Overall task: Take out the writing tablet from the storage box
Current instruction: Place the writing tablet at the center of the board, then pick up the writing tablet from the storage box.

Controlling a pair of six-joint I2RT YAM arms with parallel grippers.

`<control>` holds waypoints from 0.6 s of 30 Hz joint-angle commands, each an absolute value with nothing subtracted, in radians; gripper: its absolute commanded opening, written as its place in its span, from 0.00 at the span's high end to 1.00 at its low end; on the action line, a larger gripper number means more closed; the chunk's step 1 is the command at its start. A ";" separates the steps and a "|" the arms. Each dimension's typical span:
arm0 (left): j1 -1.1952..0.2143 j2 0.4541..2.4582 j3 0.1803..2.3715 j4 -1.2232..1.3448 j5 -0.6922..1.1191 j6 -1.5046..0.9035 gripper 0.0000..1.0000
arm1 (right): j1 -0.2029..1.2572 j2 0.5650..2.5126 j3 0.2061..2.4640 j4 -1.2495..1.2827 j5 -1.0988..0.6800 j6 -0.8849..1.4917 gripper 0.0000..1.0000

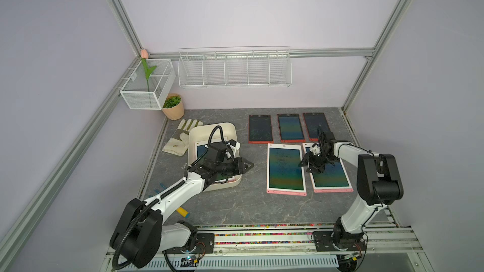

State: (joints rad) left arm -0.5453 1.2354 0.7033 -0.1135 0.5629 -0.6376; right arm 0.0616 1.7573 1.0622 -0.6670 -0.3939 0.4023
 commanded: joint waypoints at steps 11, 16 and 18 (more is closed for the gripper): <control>-0.370 0.960 0.759 -0.601 0.080 -0.583 0.49 | 0.345 1.573 1.306 -0.895 -0.099 0.444 0.44; -0.255 1.053 0.773 -0.611 0.065 -0.558 0.47 | 0.488 1.590 1.346 -0.800 -0.138 0.490 0.43; -0.227 1.109 0.797 -0.607 0.037 -0.549 0.47 | 0.548 1.611 1.360 -0.729 -0.170 0.497 0.42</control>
State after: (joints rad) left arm -0.2554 1.0519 0.7597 -0.5617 0.0971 -0.5816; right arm 0.4892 1.5814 1.3300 -0.8162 -0.1383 0.4641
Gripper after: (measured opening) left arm 0.531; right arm 0.572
